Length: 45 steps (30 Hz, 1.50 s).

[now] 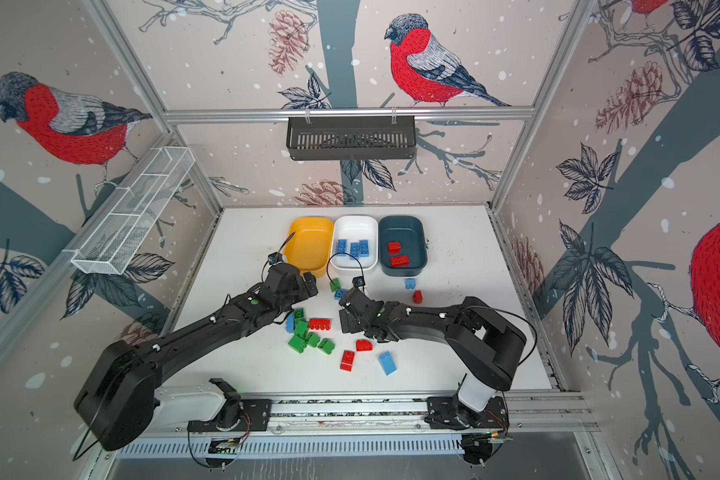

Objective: Sort the legos into containers by color
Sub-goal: 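Grasp a large red brick with the right gripper while the left hovers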

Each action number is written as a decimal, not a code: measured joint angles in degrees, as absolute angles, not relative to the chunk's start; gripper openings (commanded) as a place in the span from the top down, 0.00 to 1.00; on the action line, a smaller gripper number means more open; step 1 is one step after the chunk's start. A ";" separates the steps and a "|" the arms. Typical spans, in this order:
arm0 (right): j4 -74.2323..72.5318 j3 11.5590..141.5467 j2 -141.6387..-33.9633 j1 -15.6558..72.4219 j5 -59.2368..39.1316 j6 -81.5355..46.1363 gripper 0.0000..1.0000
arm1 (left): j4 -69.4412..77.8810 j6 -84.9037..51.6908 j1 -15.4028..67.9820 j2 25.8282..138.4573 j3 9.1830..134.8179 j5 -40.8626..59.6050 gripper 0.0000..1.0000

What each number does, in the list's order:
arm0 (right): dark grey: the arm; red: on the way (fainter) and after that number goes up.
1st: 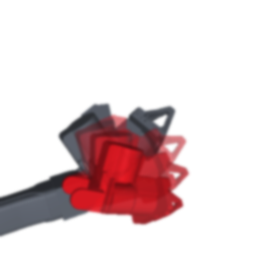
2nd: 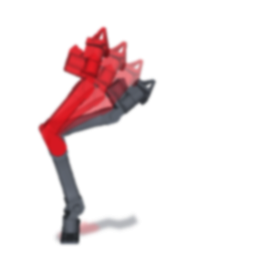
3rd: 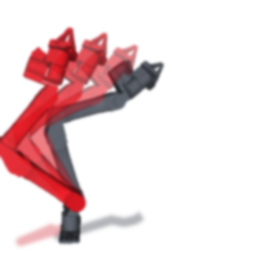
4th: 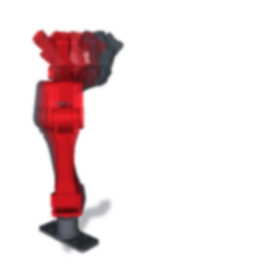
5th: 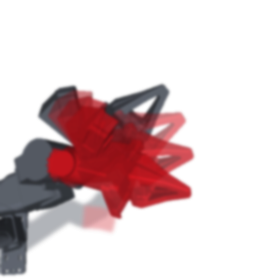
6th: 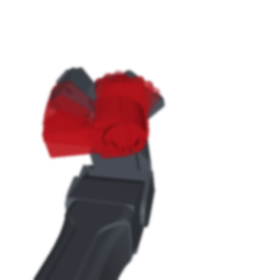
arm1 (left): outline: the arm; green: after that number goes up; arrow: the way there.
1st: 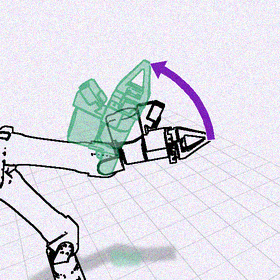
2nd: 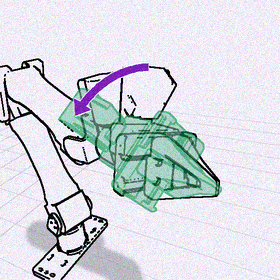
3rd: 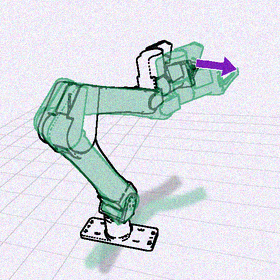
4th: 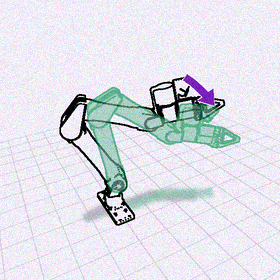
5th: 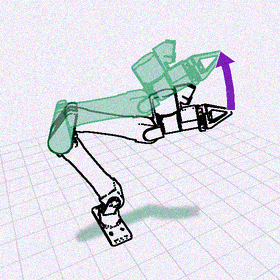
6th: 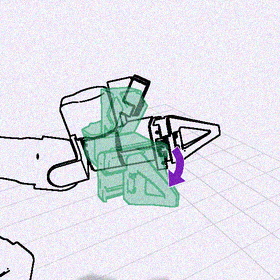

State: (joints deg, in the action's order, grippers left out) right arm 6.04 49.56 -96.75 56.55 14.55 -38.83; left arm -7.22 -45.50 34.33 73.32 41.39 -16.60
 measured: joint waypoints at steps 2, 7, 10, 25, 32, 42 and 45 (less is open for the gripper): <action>6.92 50.94 -98.65 56.55 15.25 -38.87 0.13 | -6.76 -46.00 34.33 73.43 41.28 -16.62 0.03; 7.70 52.12 -100.73 56.53 16.47 -39.24 0.16 | -6.74 -46.52 34.33 73.56 41.17 -16.60 0.03; 7.57 52.80 -101.60 56.51 17.26 -39.24 0.18 | -6.76 -46.52 34.33 73.63 41.17 -16.62 0.03; 7.27 52.25 -101.19 56.29 18.70 -39.22 0.37 | -6.79 -46.70 34.33 74.96 41.54 -16.58 0.03; 5.48 50.09 -95.53 55.31 19.55 -39.00 0.38 | -6.74 -46.44 34.33 76.16 42.44 -15.99 0.03; -0.47 47.77 -85.80 44.73 18.68 -35.68 0.37 | -7.84 -46.11 34.15 76.88 43.92 -15.42 0.03; -1.54 48.82 -85.49 39.20 16.29 -33.69 0.37 | -9.93 -46.63 34.09 77.41 44.86 -16.75 0.03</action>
State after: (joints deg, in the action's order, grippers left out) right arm -1.54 48.82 -85.49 39.20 16.29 -33.69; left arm -9.93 -46.63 34.09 77.41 44.86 -16.75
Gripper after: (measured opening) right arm 0.670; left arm 0.971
